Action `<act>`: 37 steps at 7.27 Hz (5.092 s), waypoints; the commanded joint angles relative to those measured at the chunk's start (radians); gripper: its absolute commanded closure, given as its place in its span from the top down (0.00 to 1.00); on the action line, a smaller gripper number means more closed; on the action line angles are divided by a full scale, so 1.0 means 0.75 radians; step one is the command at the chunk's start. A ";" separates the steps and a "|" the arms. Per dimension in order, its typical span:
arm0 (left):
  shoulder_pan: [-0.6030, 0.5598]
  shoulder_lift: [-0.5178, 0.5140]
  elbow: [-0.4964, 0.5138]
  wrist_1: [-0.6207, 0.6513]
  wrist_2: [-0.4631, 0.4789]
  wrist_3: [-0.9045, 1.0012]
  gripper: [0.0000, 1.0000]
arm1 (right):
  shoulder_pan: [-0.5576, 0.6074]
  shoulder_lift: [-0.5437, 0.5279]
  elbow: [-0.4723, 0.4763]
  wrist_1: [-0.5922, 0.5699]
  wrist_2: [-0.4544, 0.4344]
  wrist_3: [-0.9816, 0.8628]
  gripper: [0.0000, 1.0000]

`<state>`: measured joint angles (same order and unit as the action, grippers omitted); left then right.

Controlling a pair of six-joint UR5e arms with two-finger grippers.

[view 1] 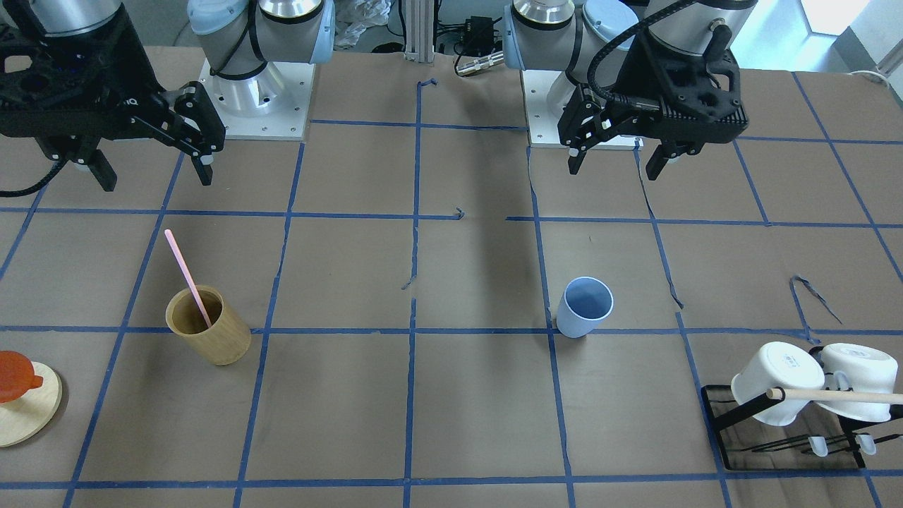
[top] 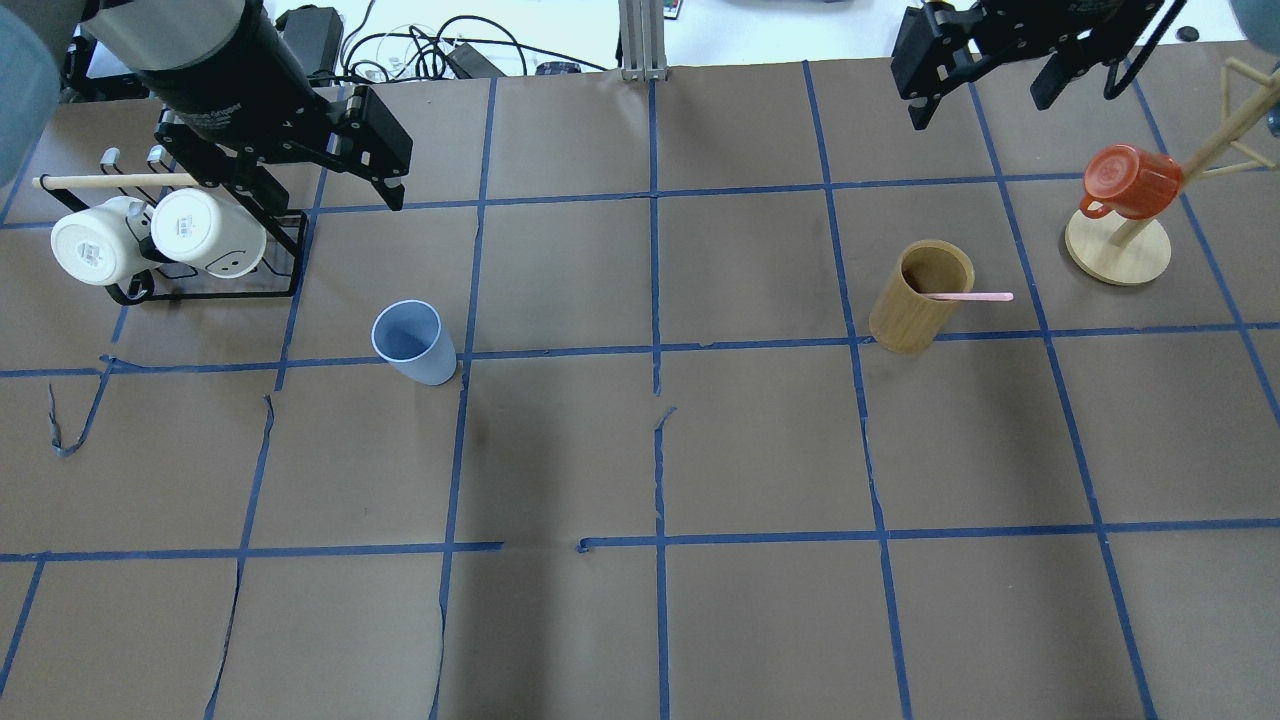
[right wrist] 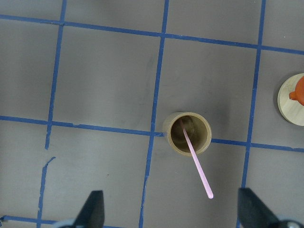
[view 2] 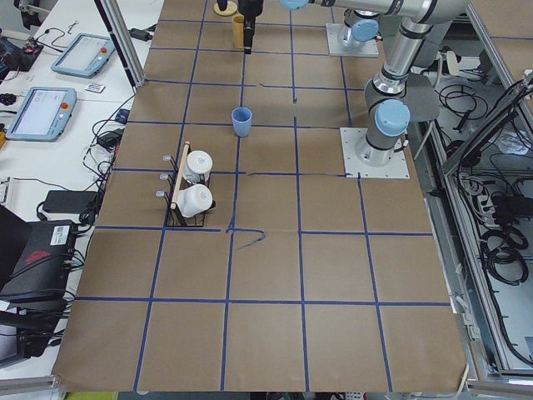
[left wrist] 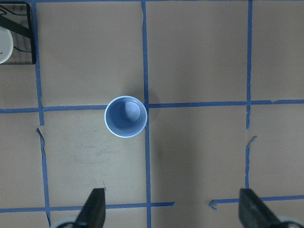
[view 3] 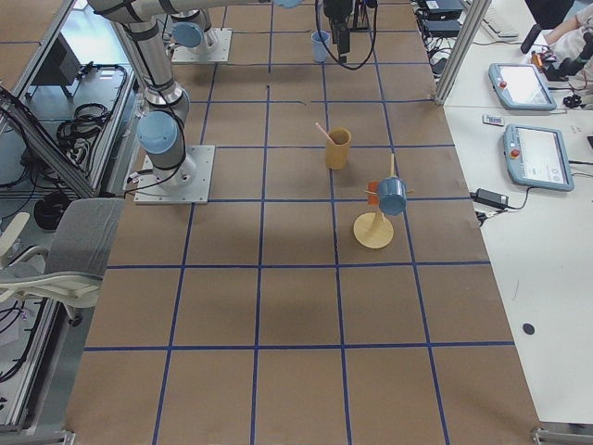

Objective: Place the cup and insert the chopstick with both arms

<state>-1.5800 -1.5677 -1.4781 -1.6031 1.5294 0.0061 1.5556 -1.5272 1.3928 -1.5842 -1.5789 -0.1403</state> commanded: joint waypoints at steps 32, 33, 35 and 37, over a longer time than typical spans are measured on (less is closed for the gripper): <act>0.029 -0.349 -0.412 0.593 0.059 0.065 0.97 | -0.169 -0.015 0.306 -0.230 0.021 -0.185 1.00; 0.029 -0.370 -0.418 0.595 0.057 0.051 0.93 | -0.202 -0.023 0.374 -0.232 0.019 -0.205 1.00; 0.029 -0.403 -0.418 0.595 0.053 0.057 0.56 | -0.211 -0.036 0.555 -0.443 0.029 -0.216 1.00; 0.027 -0.415 -0.418 0.618 0.053 0.065 0.00 | -0.245 -0.034 0.793 -0.797 0.035 -0.363 1.00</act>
<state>-1.5590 -1.8731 -1.7917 -1.1474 1.5696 0.0520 1.3893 -1.5519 1.8826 -2.0391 -1.5588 -0.3619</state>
